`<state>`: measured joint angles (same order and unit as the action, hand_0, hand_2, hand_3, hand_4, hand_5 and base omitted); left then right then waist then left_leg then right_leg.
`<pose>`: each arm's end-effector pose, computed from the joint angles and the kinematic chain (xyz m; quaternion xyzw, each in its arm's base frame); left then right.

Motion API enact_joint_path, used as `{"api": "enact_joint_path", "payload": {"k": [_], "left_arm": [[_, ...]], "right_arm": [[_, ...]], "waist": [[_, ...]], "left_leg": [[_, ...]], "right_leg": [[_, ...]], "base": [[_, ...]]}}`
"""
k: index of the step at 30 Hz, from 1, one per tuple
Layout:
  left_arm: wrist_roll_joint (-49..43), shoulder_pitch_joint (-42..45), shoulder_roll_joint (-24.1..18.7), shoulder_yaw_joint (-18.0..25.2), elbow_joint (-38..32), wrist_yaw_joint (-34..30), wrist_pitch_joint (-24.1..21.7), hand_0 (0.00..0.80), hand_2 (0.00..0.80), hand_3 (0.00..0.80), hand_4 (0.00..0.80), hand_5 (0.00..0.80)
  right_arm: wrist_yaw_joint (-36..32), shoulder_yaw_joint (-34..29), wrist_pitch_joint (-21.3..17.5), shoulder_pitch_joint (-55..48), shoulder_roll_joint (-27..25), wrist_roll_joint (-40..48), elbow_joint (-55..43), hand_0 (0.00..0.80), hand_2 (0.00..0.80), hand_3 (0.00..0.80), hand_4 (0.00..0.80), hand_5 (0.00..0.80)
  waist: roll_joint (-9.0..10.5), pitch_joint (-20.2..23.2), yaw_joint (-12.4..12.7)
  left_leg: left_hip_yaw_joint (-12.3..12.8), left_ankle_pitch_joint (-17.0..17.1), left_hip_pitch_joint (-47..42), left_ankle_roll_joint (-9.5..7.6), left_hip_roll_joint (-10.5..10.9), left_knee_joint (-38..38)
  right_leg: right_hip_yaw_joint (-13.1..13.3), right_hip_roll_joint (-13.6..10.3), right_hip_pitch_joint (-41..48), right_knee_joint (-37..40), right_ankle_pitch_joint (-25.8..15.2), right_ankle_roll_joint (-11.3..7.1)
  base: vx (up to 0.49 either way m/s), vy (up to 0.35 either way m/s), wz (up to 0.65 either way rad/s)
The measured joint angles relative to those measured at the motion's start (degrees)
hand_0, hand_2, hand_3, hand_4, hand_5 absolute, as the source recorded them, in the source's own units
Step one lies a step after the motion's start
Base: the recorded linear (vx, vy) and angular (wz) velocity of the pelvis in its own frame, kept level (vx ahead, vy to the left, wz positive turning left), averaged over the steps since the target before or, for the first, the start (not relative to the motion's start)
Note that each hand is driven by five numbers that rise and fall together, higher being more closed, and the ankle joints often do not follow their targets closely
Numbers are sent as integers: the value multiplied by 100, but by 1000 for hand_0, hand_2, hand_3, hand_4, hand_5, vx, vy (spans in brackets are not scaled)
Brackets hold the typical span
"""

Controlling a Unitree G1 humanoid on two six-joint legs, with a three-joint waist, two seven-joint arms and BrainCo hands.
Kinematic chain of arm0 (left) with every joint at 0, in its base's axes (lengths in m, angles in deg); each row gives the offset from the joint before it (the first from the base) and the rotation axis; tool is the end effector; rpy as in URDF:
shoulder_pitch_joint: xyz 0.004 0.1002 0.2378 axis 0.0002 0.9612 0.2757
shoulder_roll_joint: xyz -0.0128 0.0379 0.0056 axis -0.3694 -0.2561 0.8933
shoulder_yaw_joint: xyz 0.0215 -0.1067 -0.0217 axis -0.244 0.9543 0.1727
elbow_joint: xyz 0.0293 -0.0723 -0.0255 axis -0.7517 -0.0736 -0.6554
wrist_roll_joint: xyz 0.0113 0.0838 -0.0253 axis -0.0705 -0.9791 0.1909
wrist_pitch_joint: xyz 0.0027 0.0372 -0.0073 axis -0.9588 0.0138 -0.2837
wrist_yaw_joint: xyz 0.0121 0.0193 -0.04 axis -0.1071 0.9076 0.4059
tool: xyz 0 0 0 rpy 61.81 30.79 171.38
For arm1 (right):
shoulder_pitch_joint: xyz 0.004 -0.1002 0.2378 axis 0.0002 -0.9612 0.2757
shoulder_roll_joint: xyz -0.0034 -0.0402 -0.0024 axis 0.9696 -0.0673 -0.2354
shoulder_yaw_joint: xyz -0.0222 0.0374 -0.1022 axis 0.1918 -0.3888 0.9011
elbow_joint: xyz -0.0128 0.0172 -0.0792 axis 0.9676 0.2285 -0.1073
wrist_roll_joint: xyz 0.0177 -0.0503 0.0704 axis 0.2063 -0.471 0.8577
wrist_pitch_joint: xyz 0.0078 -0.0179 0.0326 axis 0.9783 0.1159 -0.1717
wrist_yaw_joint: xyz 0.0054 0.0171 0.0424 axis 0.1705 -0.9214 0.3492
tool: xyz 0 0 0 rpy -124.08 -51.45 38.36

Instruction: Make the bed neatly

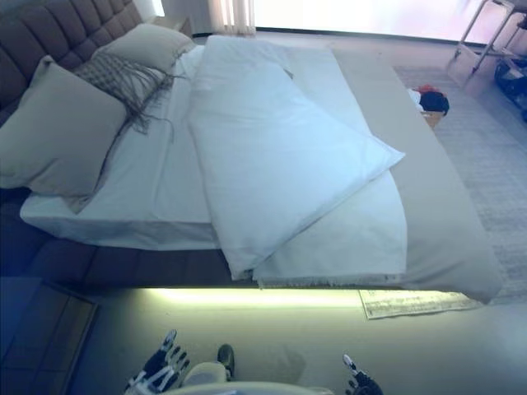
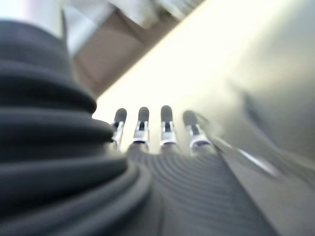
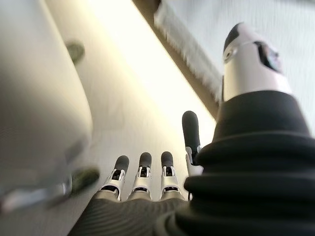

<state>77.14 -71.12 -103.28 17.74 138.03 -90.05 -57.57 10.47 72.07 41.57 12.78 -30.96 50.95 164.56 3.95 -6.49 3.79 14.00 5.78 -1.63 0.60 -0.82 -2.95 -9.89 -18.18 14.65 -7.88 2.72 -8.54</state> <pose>0.0719 0.2381 -0.1084 -0.3168 0.4286 0.2273 0.8150 0.0357 -0.2063 -0.1210 0.2599 0.5057 -0.2145 0.7942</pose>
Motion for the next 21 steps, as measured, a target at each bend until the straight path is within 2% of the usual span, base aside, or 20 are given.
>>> {"api": "enact_joint_path", "payload": {"k": [1, 3, 4, 5, 7, 9, 10, 11, 13, 14, 15, 16, 17, 19, 21], "left_arm": [[-118, -66, -8, -57, 13, -8, 2, 0, 0, 0, 0, 0], [-212, -98, -11, -229, 17, -14, 41, 0, 0, 0, 0, 0], [-246, -111, -29, -321, 22, -6, 68, 0, 0, 0, 0, 0], [-281, -105, -63, -365, 17, -10, 105, 0, 0, 0, 0, 0], [-292, -87, -103, -475, 13, -6, 121, 0, 0, 0, 0, 0], [-283, -71, -82, -478, 21, 15, 133, 0, 0, 0, 0, 0], [-282, -74, -28, -483, 19, 18, 144, 0, 0, 0, 0, 0], [-281, -75, 15, -476, 19, 20, 147, 0, 0, 0, 0, 0], [-281, -7, 51, -435, 9, 26, 162, 0, 0, 0, 0, 0], [-280, 56, 53, -419, -11, 25, 158, 0, 0, 0, 0, 0], [-280, 164, 77, -411, -11, 23, 155, 0, 0, 0, 0, 0], [-278, 271, 114, -407, -3, 26, 154, 0, 0, 0, 0, 0], [-274, 398, 173, -410, -9, 28, 155, 0, 0, 0, 0, 0], [-286, 547, 284, -253, -4, 42, 208, 0, 0, 0, 0, 0], [-293, 583, 306, -175, 36, 77, 227, 0, 0, 0, 0, 0]], "right_arm": [[-9, -1, -1, 38, -23, 7, -84, 0, 0, 0, 0, 0], [-34, 5, -2, 93, -109, 8, -140, 0, 0, 0, 0, 0], [-39, 6, -2, 108, -141, 14, -139, 0, 0, 0, 0, 0], [-49, 11, 0, 104, -165, 25, -136, 0, 0, 0, 0, 0], [-99, 64, 1, 153, -214, 104, -128, 0, 0, 0, 0, 0], [-158, 142, 15, 230, -291, 121, -120, 0, 0, 0, 0, 0], [-197, 157, 21, 264, -349, 133, -127, 0, 0, 0, 0, 0], [-211, 164, 28, 259, -387, 186, -114, 0, 0, 0, 0, 0], [-204, 134, 115, 223, -385, 220, -108, 0, 0, 0, 0, 0], [-196, 122, 146, 208, -368, 217, -84, 0, 0, 0, 0, 0], [-189, 111, 154, 183, -366, 203, -81, 0, 0, 0, 0, 0], [-181, 99, 154, 146, -383, 148, -87, 0, 0, 0, 0, 0], [-162, 98, 153, 130, -428, 103, -102, 0, 0, 0, 0, 0], [-180, 101, 133, 135, -535, 123, -279, 0, 0, 0, 0, 0], [-189, 100, 106, 286, -632, 206, -485, 0, 0, 0, 0, 0]], "waist": [[-35, 44, -15], [-253, 75, -135], [-346, 99, -187], [-431, 99, -272], [-522, 108, -341], [-559, 51, -481], [-554, 30, -507], [-517, -3, -575], [-394, -28, -674], [-295, -26, -688], [-302, -32, -704], [-313, -34, -726], [-430, -10, -710], [-594, 28, -603], [-580, 18, -560]], "left_leg": [[2, -49, -70, -62, 54, -35], [-65, -170, -236, -234, 109, -132], [-114, -204, -326, -266, 108, -190], [-163, -266, -382, -320, 100, -198], [-128, -307, -377, -300, 29, -205], [-158, -337, -357, -270, 7, -204], [-134, -369, -344, -228, 7, -224], [-129, -388, -317, -201, 17, -225], [-140, -419, -290, -149, 13, -217], [-124, -451, -389, -63, -41, -216], [-74, -494, -506, 55, -175, -206], [-52, -561, -626, 173, -348, -171], [-71, -630, -725, 266, -526, -112], [-104, -800, -762, 390, -867, 122], [-171, -776, -629, 494, -990, 558]], "right_leg": [[12, -82, -152, -375, -74, -33], [194, -148, -560, -1282, -319, -80], [335, -116, -813, -1765, -93, -135], [371, 14, -1035, -2000, 214, -154], [362, 333, -1571, -1767, 600, -24], [300, 586, -2011, -973, 581, 8], [310, 619, -2216, -568, 442, -33], [307, 566, -2417, -173, 178, -86], [186, 394, -2693, 118, -150, -120], [81, 327, -2685, 149, -233, -80], [-86, 380, -2579, 65, -456, -29], [-152, 535, -2439, 58, -593, 80], [-171, 735, -2337, 61, -638, 148], [-243, 1057, -2222, 33, -519, 362], [-330, 1164, -2219, -107, -358, 640]], "base": [[247, 276, 8], [242, 203, 17], [222, 96, 22], [212, 41, 22], [172, -65, 4], [179, -172, -2], [223, -199, 5], [241, -172, 17], [337, -237, 40], [363, -266, 44], [397, -289, 40], [367, -282, 25], [342, -268, 5], [286, -246, -9], [272, -260, 1]]}}
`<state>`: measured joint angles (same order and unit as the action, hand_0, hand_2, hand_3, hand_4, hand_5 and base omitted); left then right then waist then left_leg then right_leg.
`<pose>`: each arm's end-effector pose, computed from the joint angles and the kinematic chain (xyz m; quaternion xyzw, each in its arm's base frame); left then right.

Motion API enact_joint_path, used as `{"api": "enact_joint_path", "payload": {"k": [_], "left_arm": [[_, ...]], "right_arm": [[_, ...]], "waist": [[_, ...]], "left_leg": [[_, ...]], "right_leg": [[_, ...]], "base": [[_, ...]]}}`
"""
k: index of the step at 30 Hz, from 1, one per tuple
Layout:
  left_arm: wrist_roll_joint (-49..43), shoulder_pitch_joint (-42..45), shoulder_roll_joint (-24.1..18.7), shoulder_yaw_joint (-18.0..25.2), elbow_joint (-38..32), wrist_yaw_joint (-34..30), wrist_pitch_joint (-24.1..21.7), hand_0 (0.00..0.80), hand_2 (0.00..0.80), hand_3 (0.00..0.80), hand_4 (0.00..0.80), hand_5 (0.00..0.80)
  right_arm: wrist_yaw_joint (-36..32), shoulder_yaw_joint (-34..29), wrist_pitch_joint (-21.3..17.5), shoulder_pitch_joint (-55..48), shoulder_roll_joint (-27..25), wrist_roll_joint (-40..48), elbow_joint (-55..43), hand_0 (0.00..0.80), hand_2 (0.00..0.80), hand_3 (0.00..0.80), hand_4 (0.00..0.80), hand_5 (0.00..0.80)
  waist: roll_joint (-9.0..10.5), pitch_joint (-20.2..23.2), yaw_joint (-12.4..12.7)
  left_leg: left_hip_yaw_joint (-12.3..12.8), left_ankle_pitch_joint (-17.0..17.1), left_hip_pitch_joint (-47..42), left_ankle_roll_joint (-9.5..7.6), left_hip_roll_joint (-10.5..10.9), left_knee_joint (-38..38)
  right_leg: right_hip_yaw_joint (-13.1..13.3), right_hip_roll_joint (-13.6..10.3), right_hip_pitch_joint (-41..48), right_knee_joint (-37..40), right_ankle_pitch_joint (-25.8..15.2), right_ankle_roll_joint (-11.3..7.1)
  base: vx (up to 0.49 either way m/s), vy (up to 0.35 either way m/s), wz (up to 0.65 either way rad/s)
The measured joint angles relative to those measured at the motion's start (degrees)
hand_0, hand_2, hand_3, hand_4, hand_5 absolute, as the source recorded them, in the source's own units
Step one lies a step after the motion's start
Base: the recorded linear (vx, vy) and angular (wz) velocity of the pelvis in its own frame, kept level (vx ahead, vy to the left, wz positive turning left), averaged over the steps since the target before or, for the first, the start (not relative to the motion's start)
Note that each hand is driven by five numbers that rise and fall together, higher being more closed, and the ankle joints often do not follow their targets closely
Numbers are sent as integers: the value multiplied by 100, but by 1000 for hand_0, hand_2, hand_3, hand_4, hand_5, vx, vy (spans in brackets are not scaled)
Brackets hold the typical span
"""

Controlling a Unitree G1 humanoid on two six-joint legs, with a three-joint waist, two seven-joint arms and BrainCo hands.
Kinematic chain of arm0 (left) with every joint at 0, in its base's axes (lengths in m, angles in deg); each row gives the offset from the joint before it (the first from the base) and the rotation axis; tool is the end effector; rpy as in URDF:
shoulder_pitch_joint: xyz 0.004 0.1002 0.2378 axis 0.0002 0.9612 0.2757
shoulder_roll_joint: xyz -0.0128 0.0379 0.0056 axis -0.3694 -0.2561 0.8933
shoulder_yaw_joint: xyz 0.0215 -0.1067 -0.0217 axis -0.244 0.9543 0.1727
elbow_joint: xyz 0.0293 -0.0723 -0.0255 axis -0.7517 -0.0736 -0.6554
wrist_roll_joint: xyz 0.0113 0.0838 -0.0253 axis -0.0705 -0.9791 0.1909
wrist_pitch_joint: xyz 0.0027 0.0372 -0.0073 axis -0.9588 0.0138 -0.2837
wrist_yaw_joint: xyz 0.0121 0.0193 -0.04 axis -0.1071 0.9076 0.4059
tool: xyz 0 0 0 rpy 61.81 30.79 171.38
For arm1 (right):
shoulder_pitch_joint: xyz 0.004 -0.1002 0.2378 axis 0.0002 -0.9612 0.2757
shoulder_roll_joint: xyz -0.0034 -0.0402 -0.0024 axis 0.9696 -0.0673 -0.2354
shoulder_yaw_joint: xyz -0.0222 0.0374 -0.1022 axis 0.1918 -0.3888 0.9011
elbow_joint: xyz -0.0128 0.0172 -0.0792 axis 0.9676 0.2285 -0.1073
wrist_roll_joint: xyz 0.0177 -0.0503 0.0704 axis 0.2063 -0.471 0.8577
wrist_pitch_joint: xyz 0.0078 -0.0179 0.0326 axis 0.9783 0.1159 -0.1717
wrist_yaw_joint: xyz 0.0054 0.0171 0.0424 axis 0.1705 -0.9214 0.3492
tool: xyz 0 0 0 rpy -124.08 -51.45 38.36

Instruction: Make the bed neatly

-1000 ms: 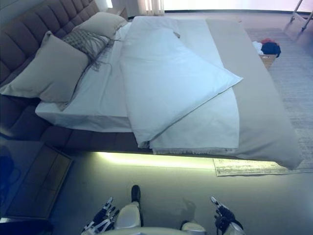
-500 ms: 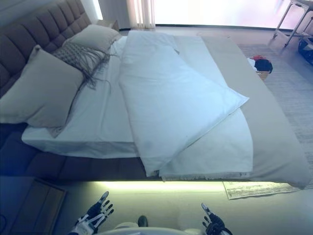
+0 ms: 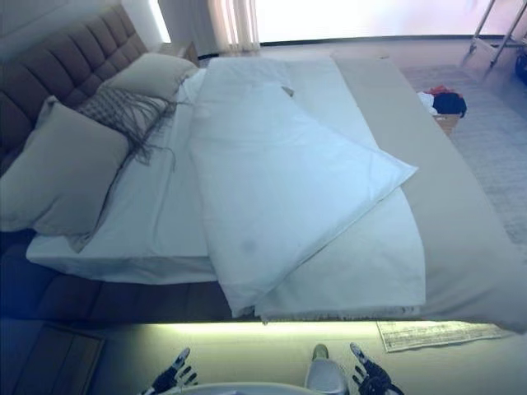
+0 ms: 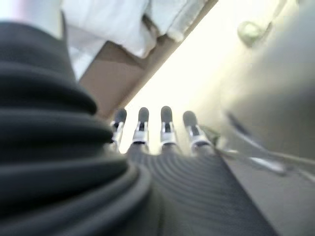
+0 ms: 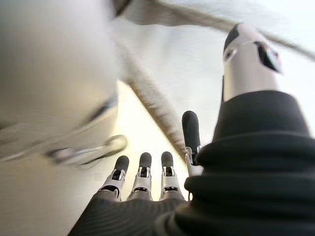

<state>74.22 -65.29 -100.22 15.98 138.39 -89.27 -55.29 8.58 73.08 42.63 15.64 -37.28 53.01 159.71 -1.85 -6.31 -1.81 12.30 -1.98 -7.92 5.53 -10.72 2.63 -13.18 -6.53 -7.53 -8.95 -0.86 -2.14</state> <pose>0.0320 0.2180 -0.1190 -0.3136 0.5053 0.2193 0.7735 0.0680 -0.2423 -0.1073 0.2409 0.4448 -0.2014 0.8388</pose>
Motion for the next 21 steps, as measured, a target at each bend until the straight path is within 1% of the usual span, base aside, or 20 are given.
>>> {"api": "enact_joint_path", "payload": {"k": [1, 2, 3, 4, 5, 6, 7, 8, 9, 10, 11, 12, 13, 15, 17, 18, 19, 21], "left_arm": [[2, -17, -29, 28, 34, 32, -48, 0, 0, 0, 0, 0], [2, -15, -94, 210, 47, 32, -88, 0, 0, 0, 0, 0], [2, -44, -159, 326, 48, 13, -102, 0, 0, 0, 0, 0], [2, -104, -201, 338, -5, -11, -134, 0, 0, 0, 0, 0], [3, -96, -160, 296, -62, -78, -131, 0, 0, 0, 0, 0], [10, -115, -98, 167, -91, -140, -132, 0, 0, 0, 0, 0], [27, -214, -60, -92, -122, -184, -125, 0, 0, 0, 0, 0], [50, -316, -52, -239, -172, -221, -120, 0, 0, 0, 0, 0], [56, -334, -50, -297, -203, -207, -91, 0, 0, 0, 0, 0], [56, -329, -49, -310, -208, -180, -15, 0, 0, 0, 0, 0], [57, -353, -87, -323, -198, -164, 20, 0, 0, 0, 0, 0], [57, -499, -165, -376, -201, -156, 24, 0, 0, 0, 0, 0], [60, -602, -245, -376, -255, -167, 17, 0, 0, 0, 0, 0], [70, -741, -401, -383, -284, -180, 30, 0, 0, 0, 0, 0], [137, -833, -515, -382, -301, -180, 33, 0, 0, 0, 0, 0], [171, -904, -575, -387, -301, -176, 33, 0, 0, 0, 0, 0], [194, -964, -628, -403, -318, -176, 35, 0, 0, 0, 0, 0], [352, -1056, -639, -404, -349, -177, 44, 0, 0, 0, 0, 0]], "right_arm": [[4, -13, -22, 112, -8, 24, -47, 0, 0, 0, 0, 0], [9, -28, -82, 224, -7, 31, -57, 0, 0, 0, 0, 0], [20, -28, -141, 304, -3, 49, -61, 0, 0, 0, 0, 0], [40, -23, -228, 342, -25, 72, -66, 0, 0, 0, 0, 0], [116, 40, -307, 390, -117, 67, -69, 0, 0, 0, 0, 0], [161, 69, -390, 453, -224, 66, -80, 0, 0, 0, 0, 0], [239, 135, -455, 509, -347, 66, -96, 0, 0, 0, 0, 0], [310, 147, -462, 636, -423, 67, -113, 0, 0, 0, 0, 0], [373, 158, -456, 755, -454, 67, -199, 0, 0, 0, 0, 0], [382, 161, -457, 805, -476, 68, -310, 0, 0, 0, 0, 0], [347, 151, -453, 883, -511, 128, -332, 0, 0, 0, 0, 0], [313, 146, -432, 944, -558, 244, -323, 0, 0, 0, 0, 0], [312, 147, -375, 1049, -633, 319, -312, 0, 0, 0, 0, 0], [316, 151, -267, 1366, -774, 456, -314, 0, 0, 0, 0, 0], [314, 153, -181, 1721, -887, 639, -335, 0, 0, 0, 0, 0], [318, 153, -147, 1916, -929, 733, -400, 0, 0, 0, 0, 0], [333, 161, -91, 2134, -968, 815, -473, 0, 0, 0, 0, 0], [375, 162, -26, 2515, -1087, 937, -537, 0, 0, 0, 0, 0]], "waist": [[140, -37, -9], [241, -45, 142], [324, -43, 173], [455, -94, 183], [422, -122, 318], [315, -147, 369], [194, -156, 434], [76, -234, 455], [-1, -293, 483], [-65, -293, 470], [-148, -340, 430], [-44, -423, 431], [33, -495, 454], [87, -580, 438], [26, -713, 464], [-17, -822, 460], [-66, -941, 546], [-163, -1108, 624]], "left_leg": [[-34, 35, 85, 6, -10, 361], [-169, 83, 295, 86, -49, 918], [-369, 177, 661, 197, -87, 1648], [-485, 126, 939, 325, -17, 2086], [-555, 5, 982, 408, 85, 1833], [-598, 9, 1054, 399, 181, 1431], [-596, 74, 1151, 334, 285, 959], [-591, 184, 1319, 213, 300, 765], [-606, 313, 1436, 36, 304, 734], [-604, 516, 1466, -98, 318, 651], [-536, 369, 1455, -81, 316, 531], [-541, 360, 1477, -153, 417, 425], [-541, 379, 1499, -184, 515, 357], [-580, 418, 1634, -275, 658, 312], [-615, 422, 1729, -330, 726, 330], [-623, 437, 1779, -318, 730, 370], [-634, 434, 1838, -312, 723, 425], [-675, 442, 1978, -317, 706, 502]], "right_leg": [[25, -14, 58, 9, 39, 65], [-10, -1, 185, 162, 49, 83], [-27, 0, 415, 446, 25, 132], [26, -28, 588, 653, -148, 275], [36, -20, 663, 728, -180, 269], [49, -8, 684, 728, -171, 270], [-14, 0, 605, 726, -169, 268], [-174, 35, 513, 700, -189, 251], [-235, 55, 460, 631, -194, 215], [-295, 77, 422, 546, -163, 166], [-326, 70, 389, 401, -68, 91], [-335, -69, 266, 188, 36, 24], [-330, -192, 140, 57, 79, -28], [-329, -327, -18, -22, 76, -109], [-326, -389, -66, -22, 72, -159], [-327, -389, -91, -20, 67, -167], [-327, -380, -123, -24, 63, -170], [-348, -361, -225, -52, 49, -153]], "base": [[210, -134, -14], [195, -24, -20], [159, 88, -16], [91, 168, -12], [58, 156, -21], [24, 102, -21], [21, 59, -20], [-22, 63, -37], [-28, 87, -42], [-29, 84, -23], [-15, 67, 13], [-25, 80, 29], [-38, 79, 24], [-40, 64, 18], [-46, 7, 19], [-49, -13, 13], [-44, -17, 5], [-66, -15, 9]]}}
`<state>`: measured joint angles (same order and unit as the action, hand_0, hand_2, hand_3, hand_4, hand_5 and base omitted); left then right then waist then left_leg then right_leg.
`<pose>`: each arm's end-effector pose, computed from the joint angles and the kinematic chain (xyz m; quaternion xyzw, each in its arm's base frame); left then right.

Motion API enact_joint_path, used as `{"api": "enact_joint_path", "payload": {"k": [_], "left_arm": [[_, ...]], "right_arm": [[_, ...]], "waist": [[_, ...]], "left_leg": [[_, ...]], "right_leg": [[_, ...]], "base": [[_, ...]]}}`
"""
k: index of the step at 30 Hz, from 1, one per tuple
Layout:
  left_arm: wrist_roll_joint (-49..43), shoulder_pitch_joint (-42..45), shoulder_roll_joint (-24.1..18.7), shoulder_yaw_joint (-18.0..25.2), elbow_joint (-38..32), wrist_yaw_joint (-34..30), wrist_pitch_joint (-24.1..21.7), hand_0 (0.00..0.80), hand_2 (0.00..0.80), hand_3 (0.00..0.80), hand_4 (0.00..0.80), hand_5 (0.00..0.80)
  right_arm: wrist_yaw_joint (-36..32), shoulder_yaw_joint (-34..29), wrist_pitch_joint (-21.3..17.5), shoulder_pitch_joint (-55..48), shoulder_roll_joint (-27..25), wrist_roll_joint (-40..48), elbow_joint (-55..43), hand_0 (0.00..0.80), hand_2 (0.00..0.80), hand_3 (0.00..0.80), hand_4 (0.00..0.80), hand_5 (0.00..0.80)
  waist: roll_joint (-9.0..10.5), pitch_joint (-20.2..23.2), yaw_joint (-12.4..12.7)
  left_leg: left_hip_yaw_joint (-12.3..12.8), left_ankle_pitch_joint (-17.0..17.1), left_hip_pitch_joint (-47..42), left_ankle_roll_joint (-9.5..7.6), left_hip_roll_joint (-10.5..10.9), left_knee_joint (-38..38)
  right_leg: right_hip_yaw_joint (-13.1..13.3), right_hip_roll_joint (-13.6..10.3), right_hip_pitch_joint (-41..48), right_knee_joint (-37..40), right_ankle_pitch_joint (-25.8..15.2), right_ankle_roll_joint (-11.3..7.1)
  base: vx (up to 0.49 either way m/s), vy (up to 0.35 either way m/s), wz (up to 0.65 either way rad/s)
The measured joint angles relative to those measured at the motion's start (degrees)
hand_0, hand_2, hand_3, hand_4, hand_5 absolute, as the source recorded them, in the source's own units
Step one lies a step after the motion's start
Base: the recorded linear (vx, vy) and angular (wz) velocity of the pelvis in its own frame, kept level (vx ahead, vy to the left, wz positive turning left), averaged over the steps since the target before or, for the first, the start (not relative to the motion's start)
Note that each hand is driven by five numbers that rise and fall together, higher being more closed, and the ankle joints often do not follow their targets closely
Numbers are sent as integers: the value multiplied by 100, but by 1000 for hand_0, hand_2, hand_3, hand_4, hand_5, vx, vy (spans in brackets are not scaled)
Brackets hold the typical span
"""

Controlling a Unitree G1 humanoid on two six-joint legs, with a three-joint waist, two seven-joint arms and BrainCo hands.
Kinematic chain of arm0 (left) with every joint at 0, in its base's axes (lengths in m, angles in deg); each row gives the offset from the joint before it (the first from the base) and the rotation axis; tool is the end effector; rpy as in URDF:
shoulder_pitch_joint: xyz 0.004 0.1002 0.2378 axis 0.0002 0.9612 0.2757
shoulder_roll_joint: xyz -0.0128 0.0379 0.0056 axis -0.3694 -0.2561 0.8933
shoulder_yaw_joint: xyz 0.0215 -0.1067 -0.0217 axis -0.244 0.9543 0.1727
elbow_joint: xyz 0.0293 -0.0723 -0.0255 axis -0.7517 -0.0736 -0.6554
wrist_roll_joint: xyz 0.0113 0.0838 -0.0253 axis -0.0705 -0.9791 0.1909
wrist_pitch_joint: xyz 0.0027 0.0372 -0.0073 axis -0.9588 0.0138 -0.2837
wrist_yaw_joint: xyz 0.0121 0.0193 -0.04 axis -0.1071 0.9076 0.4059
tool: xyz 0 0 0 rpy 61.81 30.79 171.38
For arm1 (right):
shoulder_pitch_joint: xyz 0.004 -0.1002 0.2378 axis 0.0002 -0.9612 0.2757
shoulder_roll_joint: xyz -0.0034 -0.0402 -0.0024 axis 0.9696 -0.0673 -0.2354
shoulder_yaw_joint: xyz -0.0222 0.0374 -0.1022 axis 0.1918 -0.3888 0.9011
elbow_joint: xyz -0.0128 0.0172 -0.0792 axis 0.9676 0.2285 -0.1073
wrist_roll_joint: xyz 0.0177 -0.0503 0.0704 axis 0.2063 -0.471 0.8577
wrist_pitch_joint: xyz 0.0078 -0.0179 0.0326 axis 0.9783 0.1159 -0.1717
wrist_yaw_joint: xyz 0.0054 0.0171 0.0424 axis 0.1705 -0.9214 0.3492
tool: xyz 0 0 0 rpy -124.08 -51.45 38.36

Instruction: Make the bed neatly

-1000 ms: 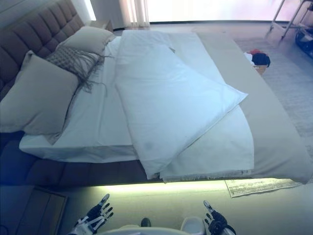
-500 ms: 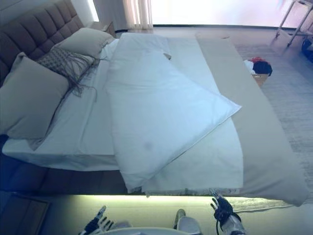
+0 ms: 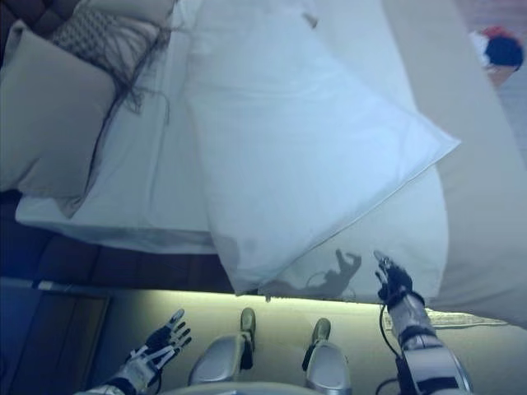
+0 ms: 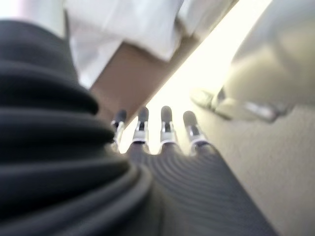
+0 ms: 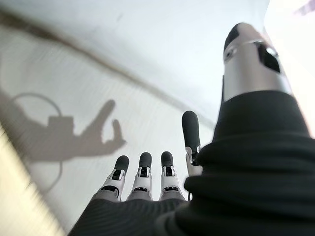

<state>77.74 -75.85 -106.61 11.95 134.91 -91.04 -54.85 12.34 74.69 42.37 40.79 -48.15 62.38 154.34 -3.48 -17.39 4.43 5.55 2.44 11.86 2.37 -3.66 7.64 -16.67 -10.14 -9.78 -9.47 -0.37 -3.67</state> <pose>0.1099 0.2483 -0.0952 -0.2903 0.4107 0.1624 0.8489 0.2281 -0.2833 -0.0136 0.2364 0.1913 -0.1798 0.9355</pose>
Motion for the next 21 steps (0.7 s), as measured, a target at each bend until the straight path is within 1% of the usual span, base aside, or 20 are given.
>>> {"api": "enact_joint_path", "payload": {"k": [1, 3, 7, 9, 11, 13, 17, 18, 21], "left_arm": [[68, -11, -1, -20, -59, -16, -4, 0, 0, 0, 0, 0], [161, -132, -6, -91, -115, -37, -2, 0, 0, 0, 0, 0], [348, -343, 5, -301, -258, -119, -45, 0, 0, 0, 0, 0], [520, -373, -16, -309, -398, -128, -66, 0, 0, 0, 0, 0], [652, -438, -30, -349, -566, -128, -96, 0, 0, 0, 0, 0], [706, -465, -49, -369, -681, -106, -97, 0, 0, 0, 0, 0], [857, -456, -91, -371, -825, -34, -61, 0, 0, 0, 0, 0], [898, -443, -115, -405, -882, -22, -56, 0, 0, 0, 0, 0], [902, -443, -132, -410, -975, 28, -54, 0, 0, 0, 0, 0]], "right_arm": [[96, 0, 79, 269, -96, 32, 0, 0, 0, 0, 0, 0], [209, 9, 115, 700, -356, 61, 2, 0, 0, 0, 0, 0], [283, 74, 300, 1466, -913, 116, 27, 0, 0, 0, 0, 0], [286, 113, 454, 1689, -1006, 161, 35, 0, 0, 0, 0, 0], [314, 195, 603, 1944, -1165, 212, 67, 0, 0, 0, 0, 0], [367, 209, 786, 2193, -1281, 225, 122, 0, 0, 0, 0, 0], [530, 253, 1118, 2593, -1393, 348, 194, 0, 0, 0, 0, 0], [586, 354, 1219, 2702, -1433, 415, 208, 0, 0, 0, 0, 0], [694, 430, 1359, 2893, -1552, 520, 244, 0, 0, 0, 0, 0]], "waist": [[-41, -94, 63], [-75, -303, 140], [-57, -739, 279], [-47, -846, 329], [-67, -967, 358], [-85, -1019, 440], [-102, -1124, 474], [-109, -1133, 485], [-142, -1162, 500]], "left_leg": [[-37, -5, 117, 6, -4, 87], [-79, -8, 307, 11, -19, 179], [-157, -39, 768, 13, -1, 477], [-251, -48, 951, 18, 31, 600], [-279, -53, 1176, 22, 56, 742], [-308, -55, 1432, 27, 58, 873], [-399, -51, 1763, 31, 93, 1030], [-407, -48, 1856, 30, 97, 1067], [-417, -30, 2064, 16, 114, 1154]], "right_leg": [[-24, -7, -92, -77, 27, 4], [-41, -7, -278, -200, 59, 33], [-64, -107, -782, -712, 246, 73], [-65, -163, -985, -963, 358, 84], [-66, -226, -1246, -1247, 470, 114], [-63, -259, -1517, -1459, 530, 155], [-67, -336, -1873, -1755, 619, 186], [-67, -352, -1974, -1813, 633, 197], [-67, -391, -2181, -1931, 659, 225]], "base": [[-93, 5, 14], [-92, 33, 10], [-72, 48, 10], [-71, -1, 16], [-50, -13, 13], [-37, -6, 8], [-30, -11, 10], [-20, -2, 5], [1, 0, 5]]}}
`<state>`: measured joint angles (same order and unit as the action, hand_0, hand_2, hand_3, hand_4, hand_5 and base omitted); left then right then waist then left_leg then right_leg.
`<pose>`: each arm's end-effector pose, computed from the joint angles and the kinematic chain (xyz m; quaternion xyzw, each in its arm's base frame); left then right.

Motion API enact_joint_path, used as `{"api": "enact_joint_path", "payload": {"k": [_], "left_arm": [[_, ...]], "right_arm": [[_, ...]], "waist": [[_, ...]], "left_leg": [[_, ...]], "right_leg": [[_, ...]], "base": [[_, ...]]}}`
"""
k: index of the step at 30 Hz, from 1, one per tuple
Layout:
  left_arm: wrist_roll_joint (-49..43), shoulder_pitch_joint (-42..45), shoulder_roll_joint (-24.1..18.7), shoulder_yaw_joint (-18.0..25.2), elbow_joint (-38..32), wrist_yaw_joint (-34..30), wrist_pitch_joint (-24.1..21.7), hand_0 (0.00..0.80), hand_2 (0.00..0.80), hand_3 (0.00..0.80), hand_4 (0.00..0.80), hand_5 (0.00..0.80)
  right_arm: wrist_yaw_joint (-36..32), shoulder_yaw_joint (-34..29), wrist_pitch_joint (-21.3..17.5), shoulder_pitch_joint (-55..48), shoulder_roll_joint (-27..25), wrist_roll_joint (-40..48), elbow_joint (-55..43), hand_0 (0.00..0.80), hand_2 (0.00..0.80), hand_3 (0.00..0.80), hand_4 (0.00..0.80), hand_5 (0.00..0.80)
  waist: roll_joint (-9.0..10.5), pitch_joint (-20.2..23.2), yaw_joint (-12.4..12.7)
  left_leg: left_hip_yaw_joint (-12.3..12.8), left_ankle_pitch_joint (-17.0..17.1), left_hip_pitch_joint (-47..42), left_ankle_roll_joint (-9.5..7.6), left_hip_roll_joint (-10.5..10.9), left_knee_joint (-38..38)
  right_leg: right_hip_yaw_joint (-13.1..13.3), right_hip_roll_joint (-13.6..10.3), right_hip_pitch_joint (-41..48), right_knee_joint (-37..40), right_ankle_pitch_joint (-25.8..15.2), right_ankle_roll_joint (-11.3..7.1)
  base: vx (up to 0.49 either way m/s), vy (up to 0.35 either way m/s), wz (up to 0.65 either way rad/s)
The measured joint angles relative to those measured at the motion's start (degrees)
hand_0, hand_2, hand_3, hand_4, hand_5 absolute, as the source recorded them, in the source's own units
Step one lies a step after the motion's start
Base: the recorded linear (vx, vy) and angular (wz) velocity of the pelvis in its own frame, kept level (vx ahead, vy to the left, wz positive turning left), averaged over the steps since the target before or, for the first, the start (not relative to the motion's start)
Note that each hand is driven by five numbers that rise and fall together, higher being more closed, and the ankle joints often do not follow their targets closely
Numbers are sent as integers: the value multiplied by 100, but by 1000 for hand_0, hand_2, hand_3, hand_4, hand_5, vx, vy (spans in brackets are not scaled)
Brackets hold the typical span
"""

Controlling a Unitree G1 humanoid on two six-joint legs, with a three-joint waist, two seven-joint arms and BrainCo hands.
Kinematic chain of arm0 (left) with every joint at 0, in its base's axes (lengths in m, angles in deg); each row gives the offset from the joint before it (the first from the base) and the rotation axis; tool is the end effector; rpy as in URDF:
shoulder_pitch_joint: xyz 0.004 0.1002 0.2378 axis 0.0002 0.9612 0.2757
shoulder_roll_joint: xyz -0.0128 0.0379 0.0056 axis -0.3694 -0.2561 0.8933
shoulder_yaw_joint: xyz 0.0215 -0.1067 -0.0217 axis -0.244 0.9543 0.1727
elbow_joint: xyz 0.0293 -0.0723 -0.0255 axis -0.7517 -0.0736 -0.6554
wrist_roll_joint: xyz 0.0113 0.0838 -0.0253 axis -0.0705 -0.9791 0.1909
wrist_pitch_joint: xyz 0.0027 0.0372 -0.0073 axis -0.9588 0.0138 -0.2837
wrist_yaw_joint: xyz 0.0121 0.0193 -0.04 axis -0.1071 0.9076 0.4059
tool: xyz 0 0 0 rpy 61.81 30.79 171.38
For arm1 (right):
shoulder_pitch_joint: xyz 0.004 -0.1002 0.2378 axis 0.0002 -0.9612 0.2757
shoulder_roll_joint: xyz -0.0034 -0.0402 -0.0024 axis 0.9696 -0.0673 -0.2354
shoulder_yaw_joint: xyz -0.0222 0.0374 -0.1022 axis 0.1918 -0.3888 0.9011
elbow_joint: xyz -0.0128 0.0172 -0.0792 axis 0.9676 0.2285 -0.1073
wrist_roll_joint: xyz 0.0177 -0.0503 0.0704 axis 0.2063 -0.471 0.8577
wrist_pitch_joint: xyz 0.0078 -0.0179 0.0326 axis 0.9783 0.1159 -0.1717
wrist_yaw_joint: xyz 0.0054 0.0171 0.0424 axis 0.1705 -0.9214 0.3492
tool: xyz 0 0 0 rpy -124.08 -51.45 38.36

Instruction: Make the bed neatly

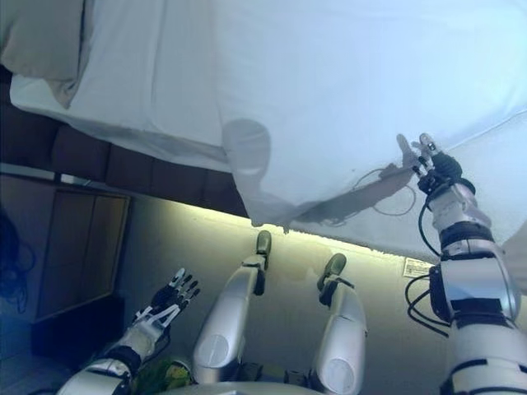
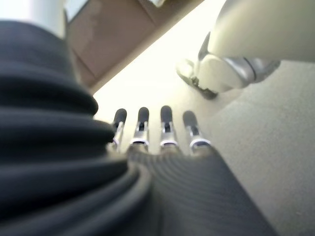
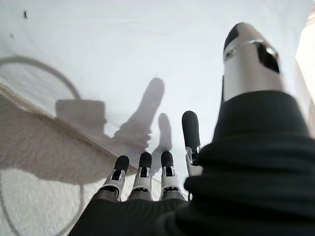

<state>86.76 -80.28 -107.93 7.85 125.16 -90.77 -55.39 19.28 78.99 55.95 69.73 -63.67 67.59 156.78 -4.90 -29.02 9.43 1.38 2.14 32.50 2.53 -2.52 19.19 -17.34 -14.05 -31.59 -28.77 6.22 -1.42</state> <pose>0.1620 0.2415 -0.0720 -0.3320 0.3063 0.1102 0.8853 0.3157 -0.3208 0.1491 0.2319 0.0591 -0.1860 0.9530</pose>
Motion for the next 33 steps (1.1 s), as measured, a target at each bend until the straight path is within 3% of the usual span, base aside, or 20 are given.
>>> {"api": "enact_joint_path", "payload": {"k": [10, 18, 33], "left_arm": [[13, 100, -13, -112, -232, -89, -20, 0, 0, 0, 0, 0], [35, 177, -14, -115, -383, -119, -20, 0, 0, 0, 0, 0], [35, 348, -17, -287, -614, -223, -60, 0, 0, 0, 0, 0]], "right_arm": [[-37, -7, 347, 39, -242, 290, 66, 0, 0, 0, 0, 0], [-399, -17, 348, 193, -282, 708, 56, 0, 0, 0, 0, 0], [-358, -358, 526, -28, -273, 915, 55, 0, 0, 0, 0, 0]], "waist": [[-15, -9, 72], [-28, -16, 83], [-35, -19, 70]], "left_leg": [[-9, -16, 125, -17, 33, 7], [-7, 2, 232, 2, 50, -20], [5, 21, 320, 10, 29, -69]], "right_leg": [[18, -50, -155, -100, 81, -32], [16, -58, -282, -149, 69, -30], [19, -30, -371, -73, 52, -31]], "base": [[56, -4, 2], [26, 9, 1], [-12, 6, 0]]}}
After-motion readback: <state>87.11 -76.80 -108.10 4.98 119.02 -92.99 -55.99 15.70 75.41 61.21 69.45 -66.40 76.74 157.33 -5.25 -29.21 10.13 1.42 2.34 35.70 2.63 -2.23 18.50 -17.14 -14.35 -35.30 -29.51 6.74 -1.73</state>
